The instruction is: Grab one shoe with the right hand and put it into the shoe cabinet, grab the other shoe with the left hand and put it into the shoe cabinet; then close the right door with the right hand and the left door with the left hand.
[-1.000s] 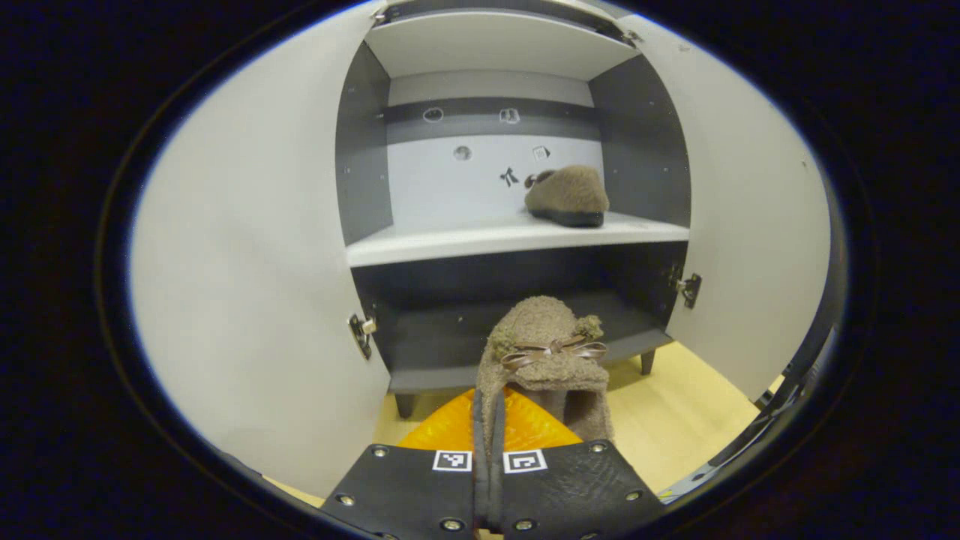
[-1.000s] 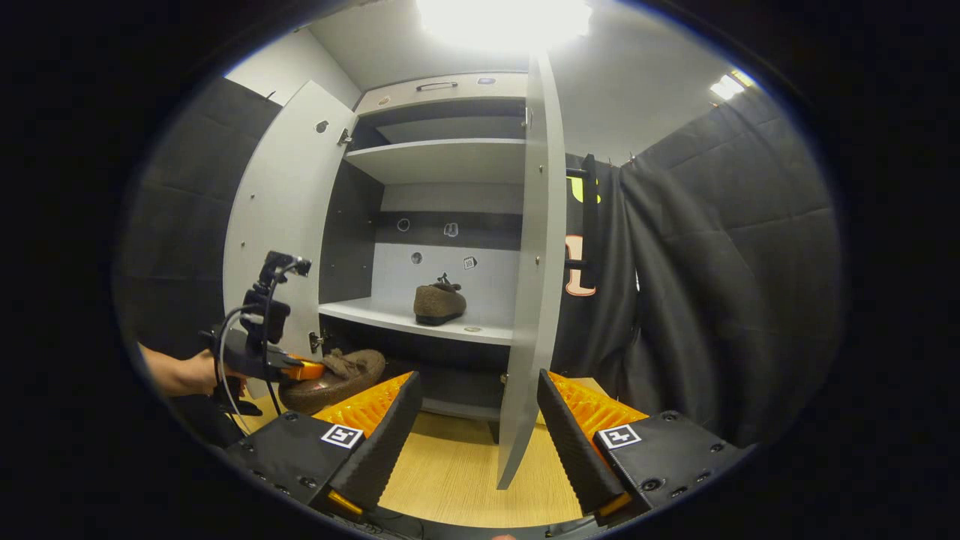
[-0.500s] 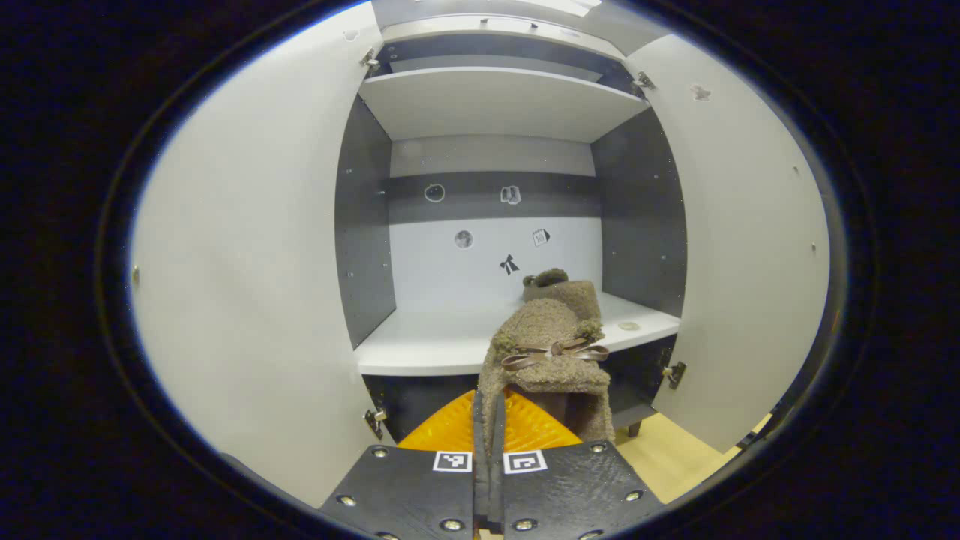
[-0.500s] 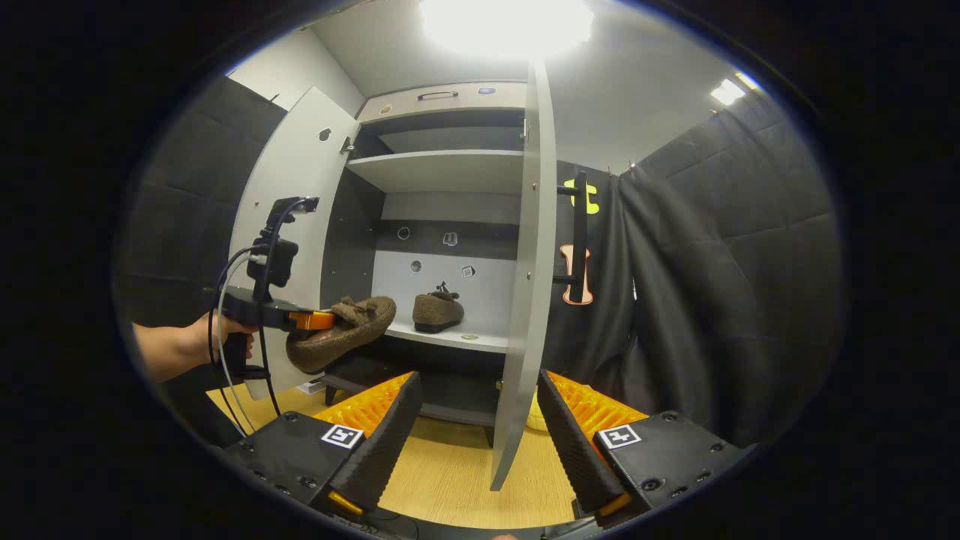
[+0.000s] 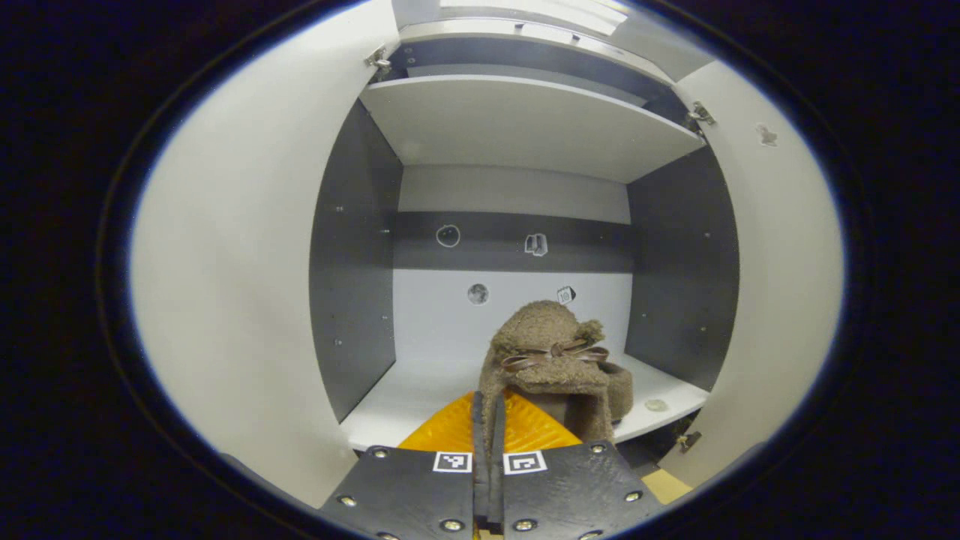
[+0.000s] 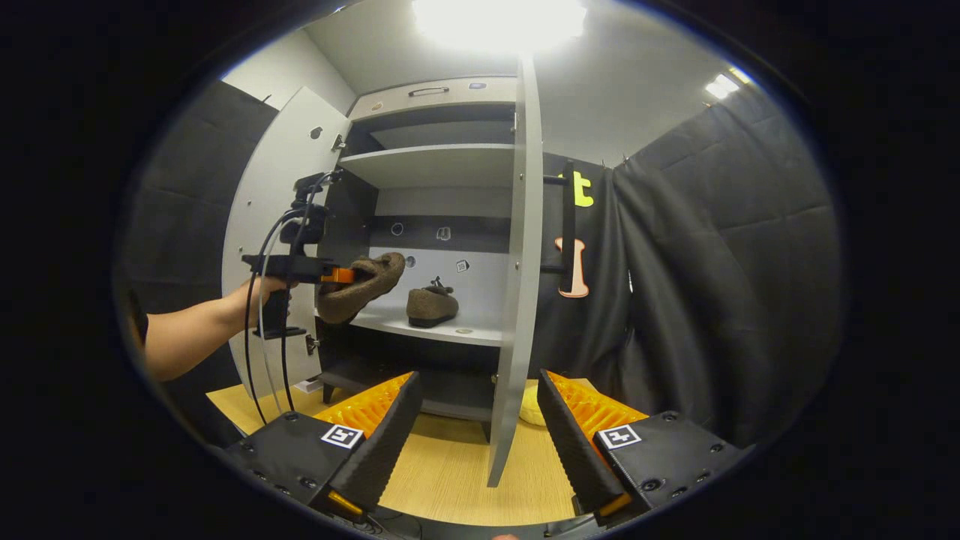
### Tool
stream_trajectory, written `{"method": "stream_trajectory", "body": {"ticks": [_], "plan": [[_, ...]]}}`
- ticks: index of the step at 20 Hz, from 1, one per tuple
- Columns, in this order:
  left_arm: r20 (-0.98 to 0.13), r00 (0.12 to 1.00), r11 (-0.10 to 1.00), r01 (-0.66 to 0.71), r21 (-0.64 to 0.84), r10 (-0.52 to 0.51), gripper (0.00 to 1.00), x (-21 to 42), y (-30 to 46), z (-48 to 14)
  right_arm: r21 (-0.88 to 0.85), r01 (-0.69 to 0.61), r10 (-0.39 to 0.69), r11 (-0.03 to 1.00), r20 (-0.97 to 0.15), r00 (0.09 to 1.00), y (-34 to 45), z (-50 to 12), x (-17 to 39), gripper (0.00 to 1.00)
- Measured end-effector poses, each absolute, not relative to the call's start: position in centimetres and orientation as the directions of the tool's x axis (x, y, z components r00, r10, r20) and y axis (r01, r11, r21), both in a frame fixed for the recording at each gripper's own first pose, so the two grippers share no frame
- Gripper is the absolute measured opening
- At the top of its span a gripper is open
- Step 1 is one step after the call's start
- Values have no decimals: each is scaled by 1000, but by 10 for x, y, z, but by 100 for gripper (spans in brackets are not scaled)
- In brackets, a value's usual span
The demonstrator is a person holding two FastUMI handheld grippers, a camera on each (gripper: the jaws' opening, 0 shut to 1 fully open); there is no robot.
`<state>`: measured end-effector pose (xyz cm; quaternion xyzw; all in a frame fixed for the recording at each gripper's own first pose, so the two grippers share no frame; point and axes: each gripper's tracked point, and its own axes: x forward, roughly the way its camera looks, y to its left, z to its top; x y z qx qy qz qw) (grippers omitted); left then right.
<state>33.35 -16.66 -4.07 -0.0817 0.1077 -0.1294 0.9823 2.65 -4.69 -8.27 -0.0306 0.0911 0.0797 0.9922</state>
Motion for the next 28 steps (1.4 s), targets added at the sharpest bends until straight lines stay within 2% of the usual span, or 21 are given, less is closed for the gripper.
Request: {"method": "stream_trajectory", "body": {"ticks": [5,12,13,14,15,16,19,24,26,28], "plan": [[-253,931,949,203,-240,-263,1,399,-178,-56,-32,-146,136,989,-219,966,-52,-97,33,98],[-438,853,946,177,-270,-285,1,438,-195,-108,8,-132,130,991,-241,962,-50,-105,46,98],[-444,852,950,174,-258,-277,1,441,-194,-110,8,-137,135,991,-242,961,-48,-107,47,98],[-450,850,952,175,-250,-274,7,437,-191,-110,4,-140,137,990,-243,960,-48,-107,46,98],[-457,848,955,174,-241,-270,7,437,-189,-110,1,-143,139,990,-245,960,-48,-109,47,98],[-471,840,956,177,-232,-270,2,436,-190,-114,1,-147,143,989,-248,958,-46,-109,47,98],[-443,852,957,207,-203,-279,7,432,-184,-96,10,-148,146,989,-233,962,-42,-105,45,98],[-387,884,964,218,-153,-261,100,401,-171,-57,19,-162,162,987,-200,966,-32,-91,36,98],[-341,901,961,226,-157,-268,96,380,-166,-35,17,-164,164,986,-182,969,-30,-83,31,98],[-298,916,960,229,-159,-268,96,357,-155,-13,17,-168,168,986,-171,971,-28,-77,25,97]]}}
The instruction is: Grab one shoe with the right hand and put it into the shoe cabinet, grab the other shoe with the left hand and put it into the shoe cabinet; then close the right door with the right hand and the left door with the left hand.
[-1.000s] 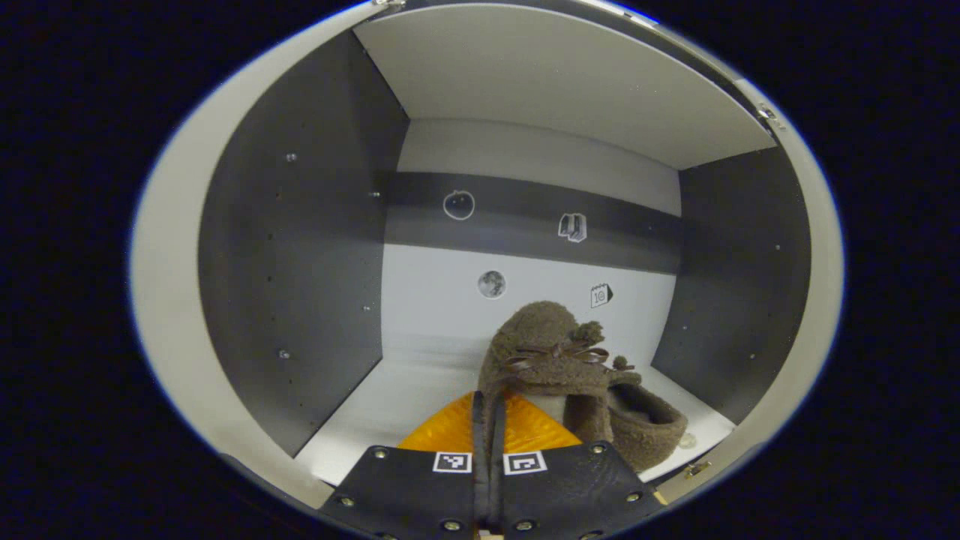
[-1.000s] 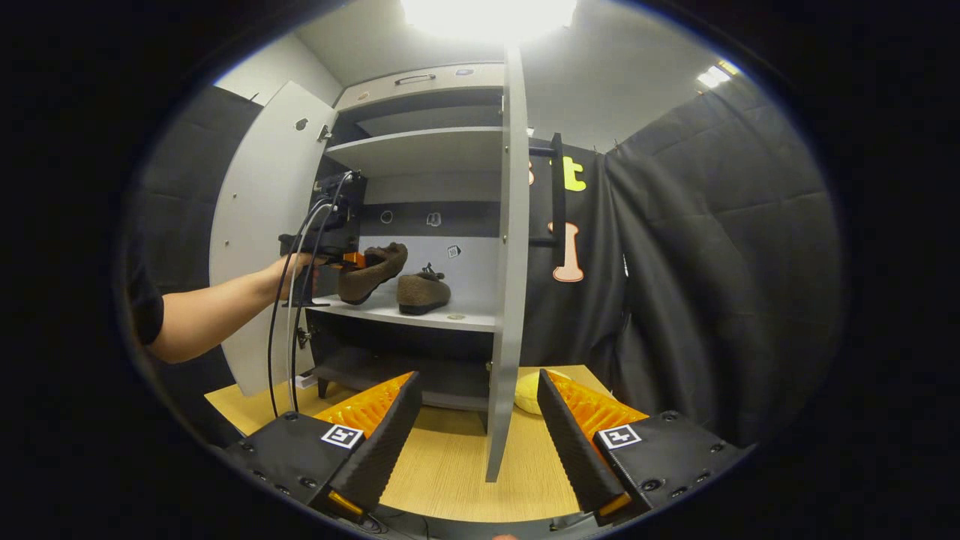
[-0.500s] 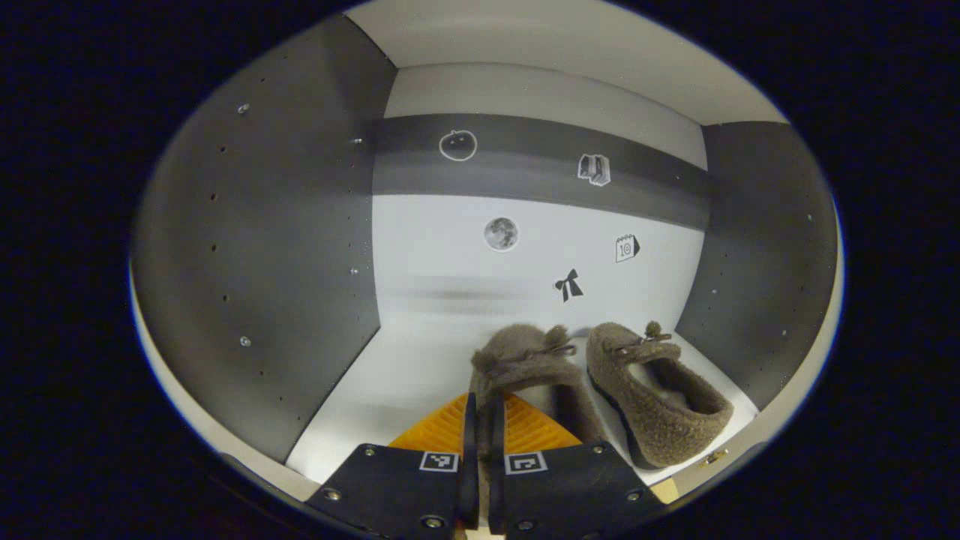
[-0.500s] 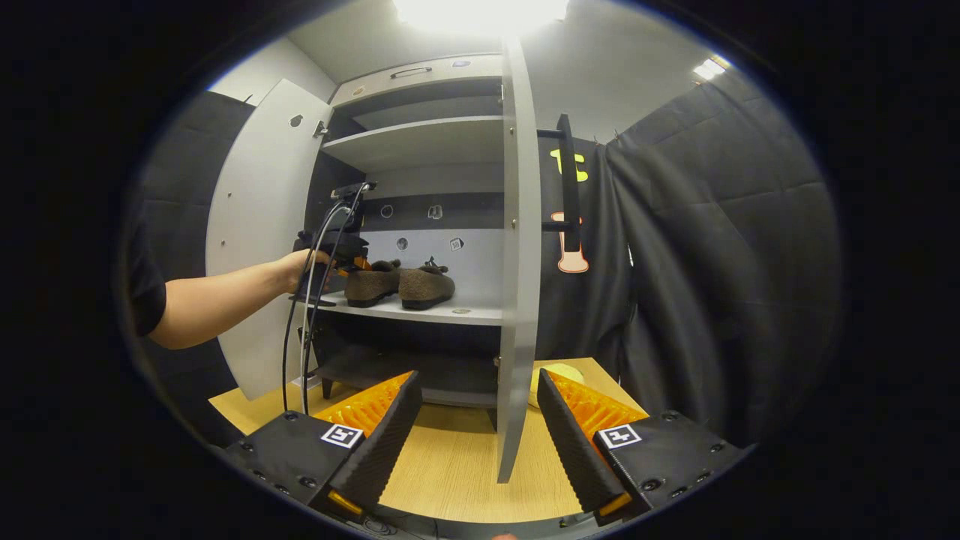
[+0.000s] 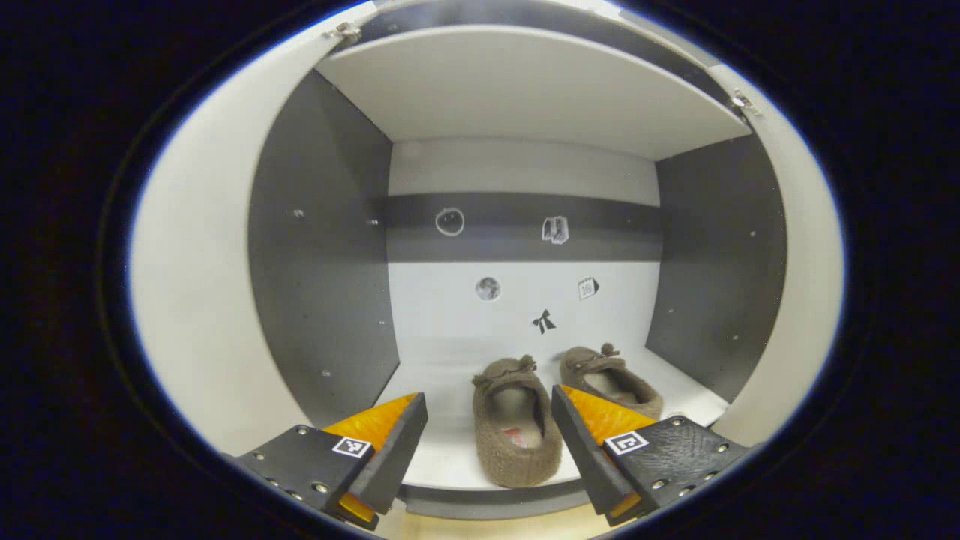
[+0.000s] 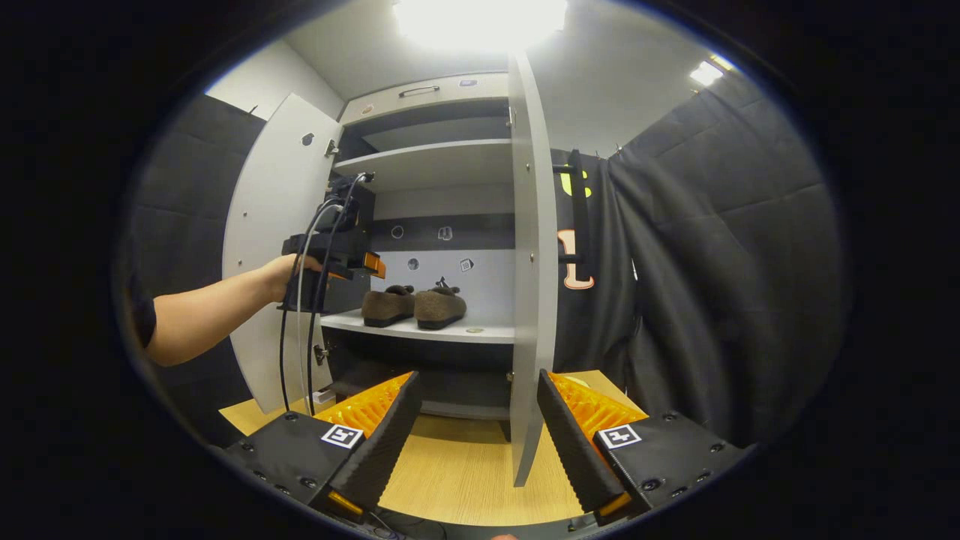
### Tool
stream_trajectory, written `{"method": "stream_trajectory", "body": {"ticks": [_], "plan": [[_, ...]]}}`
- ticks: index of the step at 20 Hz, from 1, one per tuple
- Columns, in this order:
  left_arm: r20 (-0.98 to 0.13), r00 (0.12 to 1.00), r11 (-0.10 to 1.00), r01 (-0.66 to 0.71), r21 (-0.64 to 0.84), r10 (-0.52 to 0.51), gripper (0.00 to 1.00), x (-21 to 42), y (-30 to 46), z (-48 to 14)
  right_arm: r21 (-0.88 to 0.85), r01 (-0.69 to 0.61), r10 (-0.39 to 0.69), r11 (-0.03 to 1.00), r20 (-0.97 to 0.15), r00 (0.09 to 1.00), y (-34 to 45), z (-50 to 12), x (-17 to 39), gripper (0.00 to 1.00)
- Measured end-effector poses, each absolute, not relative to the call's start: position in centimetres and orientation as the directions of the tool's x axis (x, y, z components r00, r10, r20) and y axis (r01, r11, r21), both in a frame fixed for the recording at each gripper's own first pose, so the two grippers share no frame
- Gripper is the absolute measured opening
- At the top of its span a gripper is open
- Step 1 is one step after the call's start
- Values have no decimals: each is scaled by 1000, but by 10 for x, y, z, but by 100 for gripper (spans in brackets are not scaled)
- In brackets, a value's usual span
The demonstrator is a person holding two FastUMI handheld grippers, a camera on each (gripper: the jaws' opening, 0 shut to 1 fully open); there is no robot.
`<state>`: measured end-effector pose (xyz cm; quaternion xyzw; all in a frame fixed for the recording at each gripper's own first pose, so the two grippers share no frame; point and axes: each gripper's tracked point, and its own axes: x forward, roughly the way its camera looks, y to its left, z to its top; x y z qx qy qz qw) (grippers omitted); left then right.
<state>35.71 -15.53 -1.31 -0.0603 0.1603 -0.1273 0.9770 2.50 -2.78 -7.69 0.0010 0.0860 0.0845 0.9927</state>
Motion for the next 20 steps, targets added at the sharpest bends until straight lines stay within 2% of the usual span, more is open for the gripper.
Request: {"method": "stream_trajectory", "body": {"ticks": [2,12,14,20], "plan": [[-260,927,958,233,-168,-271,100,334,-146,6,17,-173,173,985,-159,972,-24,-71,20,98],[-123,964,964,219,-151,-238,100,208,-85,64,28,-233,235,972,-112,966,6,-47,9,98],[-116,966,966,210,-154,-229,96,189,-76,66,27,-242,243,970,-110,964,9,-45,11,98],[-140,966,969,199,-144,-219,96,139,-55,46,70,-242,248,968,-96,964,9,-37,15,98]]}}
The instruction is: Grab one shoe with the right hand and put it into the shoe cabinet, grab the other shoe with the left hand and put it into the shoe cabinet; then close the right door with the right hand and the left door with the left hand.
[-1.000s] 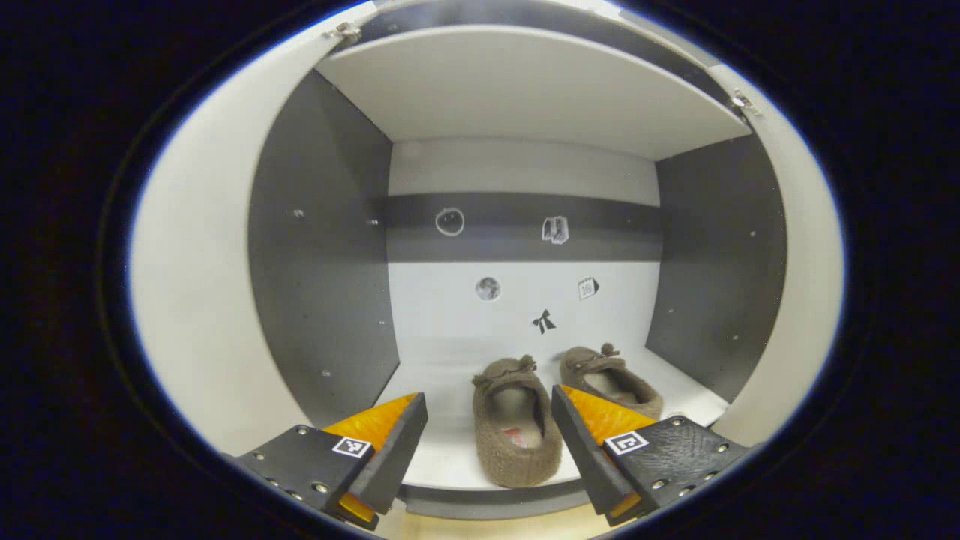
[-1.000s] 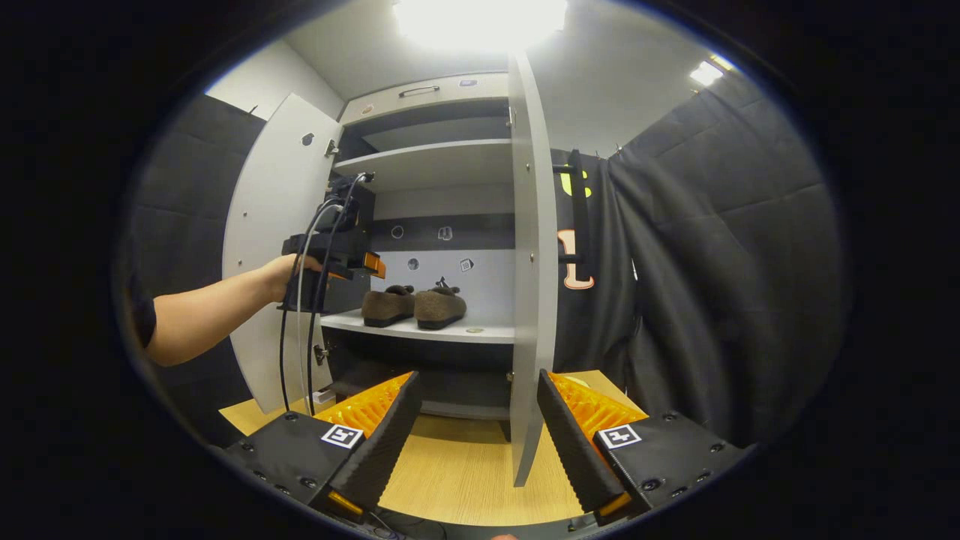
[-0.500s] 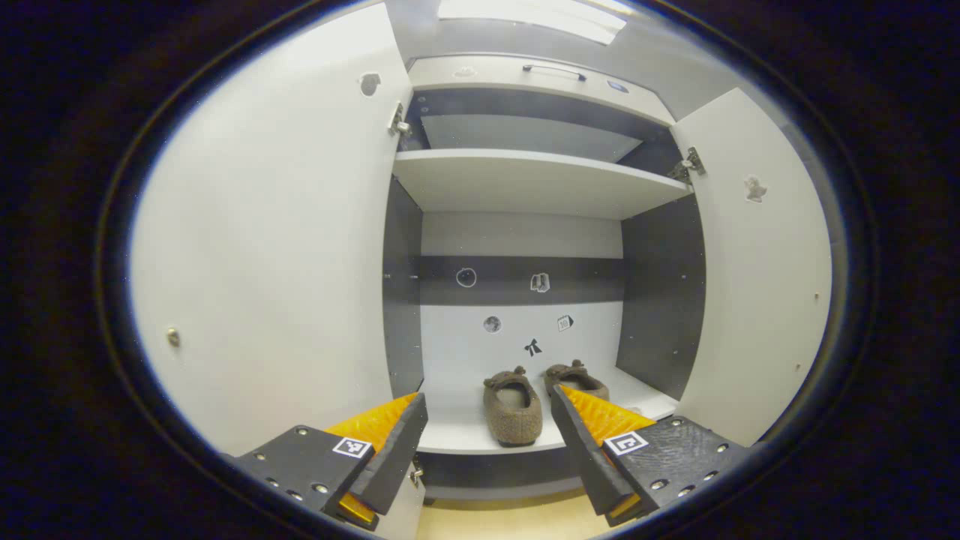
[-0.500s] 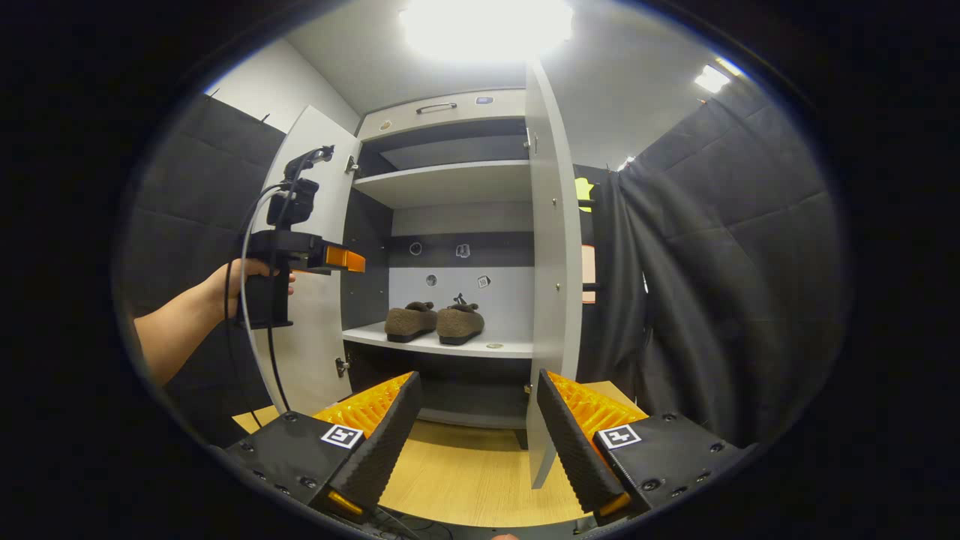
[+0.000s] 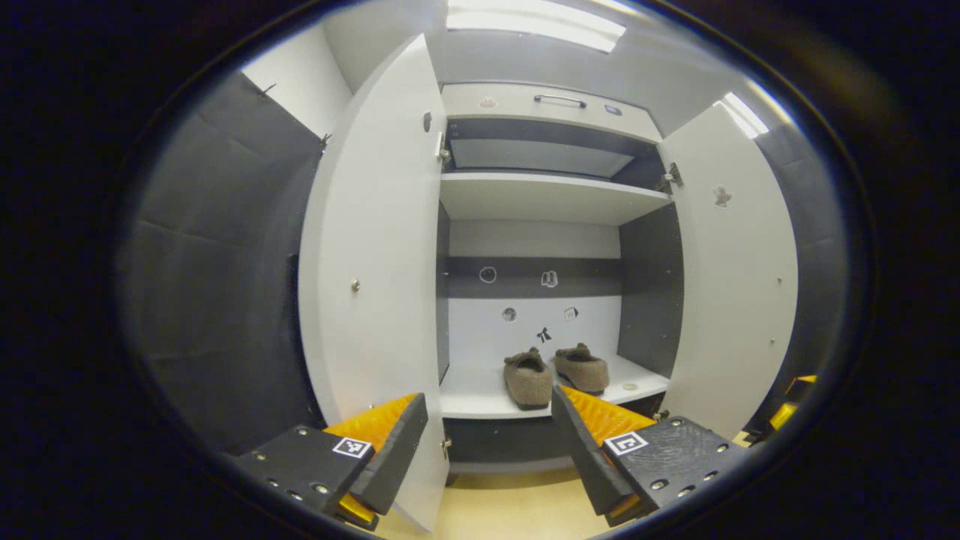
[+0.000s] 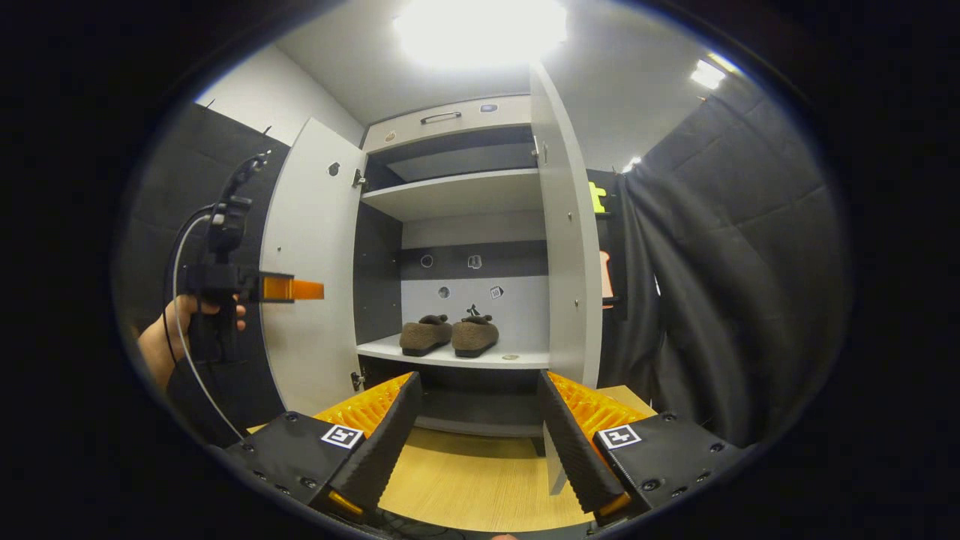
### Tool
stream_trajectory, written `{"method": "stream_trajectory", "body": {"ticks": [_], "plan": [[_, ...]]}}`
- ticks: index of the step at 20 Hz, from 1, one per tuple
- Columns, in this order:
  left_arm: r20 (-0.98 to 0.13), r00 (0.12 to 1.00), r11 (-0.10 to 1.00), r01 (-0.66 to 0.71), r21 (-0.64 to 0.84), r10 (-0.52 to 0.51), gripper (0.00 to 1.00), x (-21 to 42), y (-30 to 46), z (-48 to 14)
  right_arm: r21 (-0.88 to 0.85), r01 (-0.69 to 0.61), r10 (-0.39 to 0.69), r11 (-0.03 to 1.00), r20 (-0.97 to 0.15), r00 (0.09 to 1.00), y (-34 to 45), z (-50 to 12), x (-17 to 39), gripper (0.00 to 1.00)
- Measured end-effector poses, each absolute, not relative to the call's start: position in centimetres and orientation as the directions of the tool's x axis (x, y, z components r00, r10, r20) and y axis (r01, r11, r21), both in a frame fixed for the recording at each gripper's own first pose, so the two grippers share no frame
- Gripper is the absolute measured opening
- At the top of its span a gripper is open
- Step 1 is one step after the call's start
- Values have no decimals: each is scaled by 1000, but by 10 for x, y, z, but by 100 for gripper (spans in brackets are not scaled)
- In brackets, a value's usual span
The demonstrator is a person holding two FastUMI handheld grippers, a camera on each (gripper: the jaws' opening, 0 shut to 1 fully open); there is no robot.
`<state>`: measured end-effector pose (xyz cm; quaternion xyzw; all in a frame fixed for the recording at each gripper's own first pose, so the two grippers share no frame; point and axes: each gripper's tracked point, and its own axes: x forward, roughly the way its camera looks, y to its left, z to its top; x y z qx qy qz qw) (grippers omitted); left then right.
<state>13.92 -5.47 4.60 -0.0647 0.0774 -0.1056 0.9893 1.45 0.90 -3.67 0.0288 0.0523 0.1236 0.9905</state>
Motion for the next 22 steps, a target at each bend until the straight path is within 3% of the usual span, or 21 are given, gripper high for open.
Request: {"method": "stream_trajectory", "body": {"ticks": [3,6,8,14,15,22], "plan": [[-158,967,976,179,-125,-198,100,117,-43,31,78,-233,240,969,-109,965,2,-37,17,98],[-166,969,976,158,-148,-182,96,96,-30,22,81,-189,198,979,-112,974,-17,-28,22,98],[-164,971,977,150,-151,-175,100,86,-21,21,54,-130,136,990,-119,984,-40,-21,27,98],[-184,975,987,99,-126,-121,96,65,16,-7,-41,65,-70,997,-126,990,-116,-1,54,96],[-195,975,989,86,-123,-109,100,63,23,-13,-45,82,-87,996,-122,989,-123,2,58,98],[-198,980,996,-2,-88,-16,100,51,69,-24,-83,267,-270,960,-27,962,-170,41,97,96]]}}
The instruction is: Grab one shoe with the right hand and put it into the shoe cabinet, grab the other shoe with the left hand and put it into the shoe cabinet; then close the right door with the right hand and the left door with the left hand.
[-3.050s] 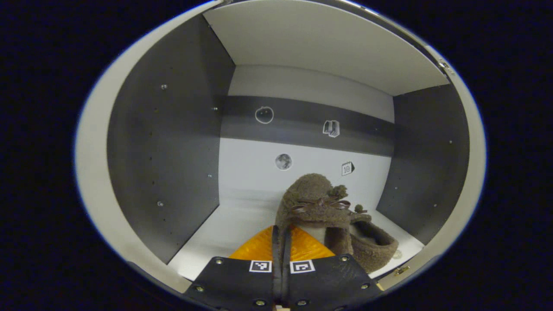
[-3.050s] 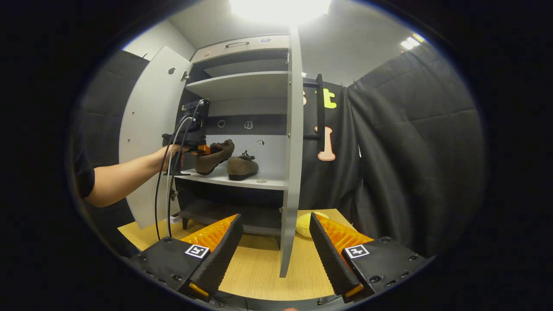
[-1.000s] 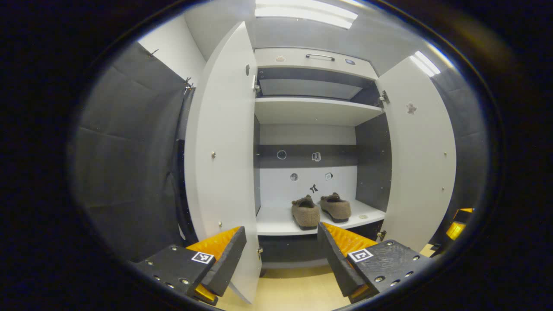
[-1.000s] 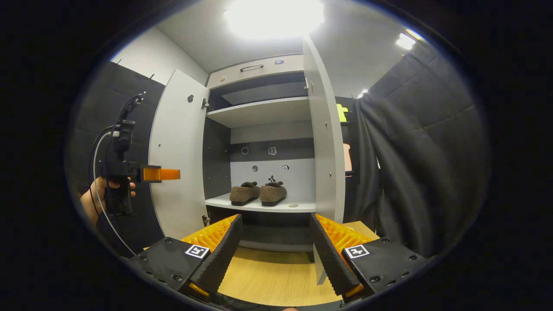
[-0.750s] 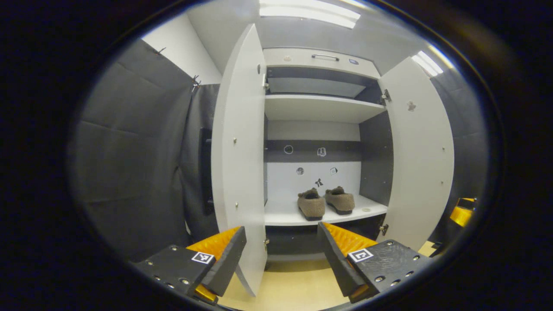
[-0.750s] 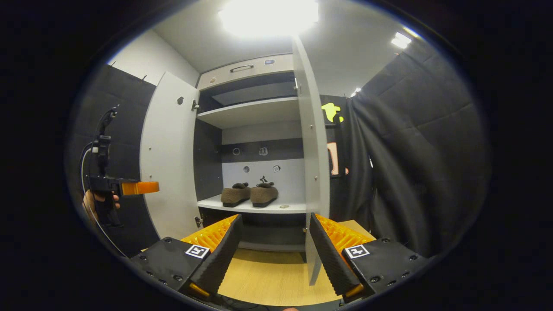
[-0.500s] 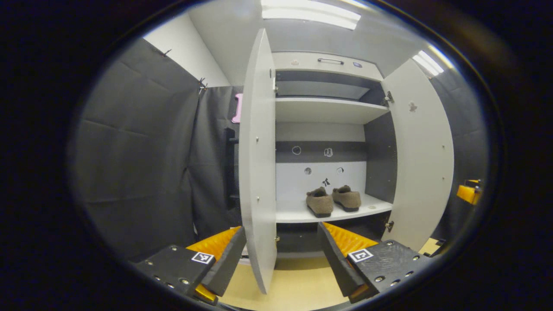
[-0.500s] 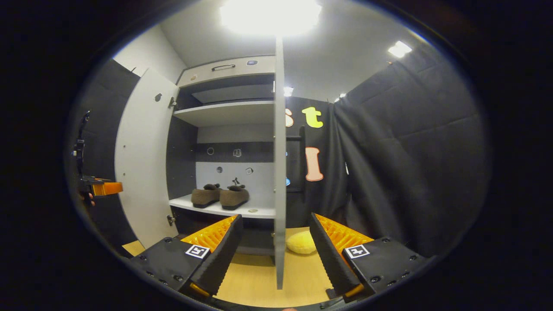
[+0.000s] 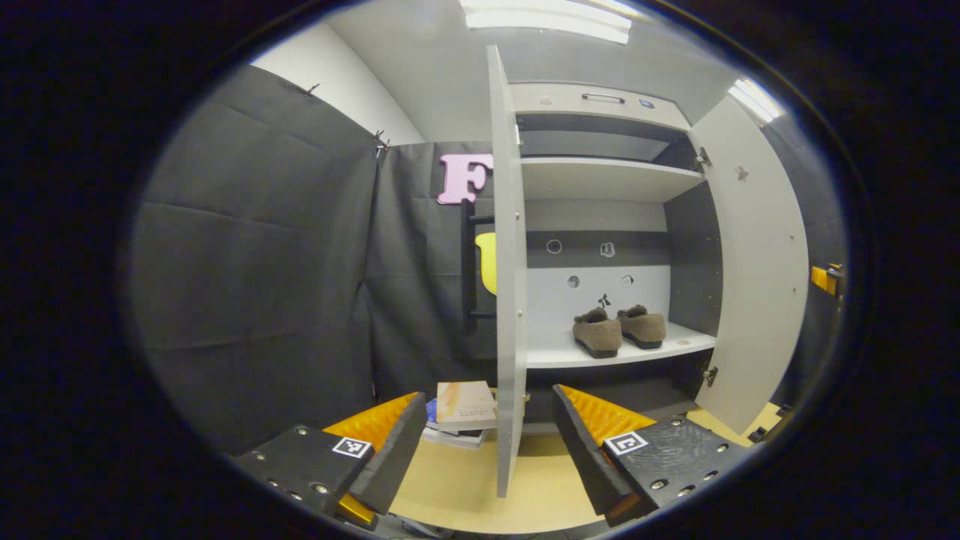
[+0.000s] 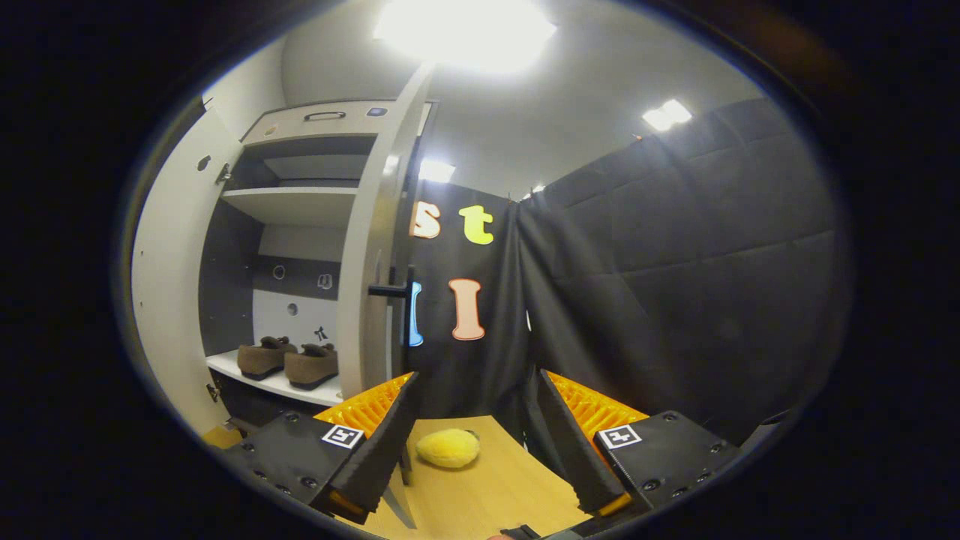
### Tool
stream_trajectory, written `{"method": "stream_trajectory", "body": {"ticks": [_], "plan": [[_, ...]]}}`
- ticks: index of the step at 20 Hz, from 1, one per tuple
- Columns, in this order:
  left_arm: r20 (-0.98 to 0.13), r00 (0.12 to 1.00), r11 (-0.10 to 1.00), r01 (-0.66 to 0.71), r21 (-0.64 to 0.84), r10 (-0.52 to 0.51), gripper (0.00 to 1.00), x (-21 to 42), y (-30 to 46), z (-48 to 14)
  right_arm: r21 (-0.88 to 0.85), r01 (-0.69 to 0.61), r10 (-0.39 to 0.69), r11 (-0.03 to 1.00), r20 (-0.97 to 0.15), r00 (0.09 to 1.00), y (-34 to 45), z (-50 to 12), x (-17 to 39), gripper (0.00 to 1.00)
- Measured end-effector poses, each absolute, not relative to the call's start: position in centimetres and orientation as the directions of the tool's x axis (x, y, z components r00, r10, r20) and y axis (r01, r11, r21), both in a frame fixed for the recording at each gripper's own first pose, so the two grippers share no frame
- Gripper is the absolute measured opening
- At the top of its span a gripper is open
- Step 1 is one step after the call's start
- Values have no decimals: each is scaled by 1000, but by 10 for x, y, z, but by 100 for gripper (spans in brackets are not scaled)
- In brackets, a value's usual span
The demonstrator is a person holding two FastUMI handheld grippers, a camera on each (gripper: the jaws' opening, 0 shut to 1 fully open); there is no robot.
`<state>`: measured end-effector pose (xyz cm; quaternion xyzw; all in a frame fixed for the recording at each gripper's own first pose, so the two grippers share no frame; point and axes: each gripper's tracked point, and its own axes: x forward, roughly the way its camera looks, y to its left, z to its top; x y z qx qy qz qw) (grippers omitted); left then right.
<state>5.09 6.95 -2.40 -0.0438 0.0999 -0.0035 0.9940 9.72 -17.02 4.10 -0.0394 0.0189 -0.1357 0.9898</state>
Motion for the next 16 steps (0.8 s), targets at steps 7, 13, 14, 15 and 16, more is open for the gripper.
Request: {"method": "stream_trajectory", "body": {"ticks": [7,13,14,15,16], "plan": [[-225,972,994,-79,-74,60,100,46,110,-35,-80,307,-310,948,-34,950,-174,43,132,94],[-218,972,991,-110,-72,92,100,47,132,-32,-85,262,-266,961,-33,963,-156,44,131,90],[-218,972,991,-108,-75,89,100,44,132,-31,-84,253,-257,964,-37,966,-152,44,131,90],[-217,973,991,-104,-79,85,100,45,132,-31,-79,239,-243,968,-36,969,-145,44,131,94],[-217,973,992,-101,-80,81,96,46,131,-32,-70,222,-225,973,-44,973,-137,43,131,91]]}}
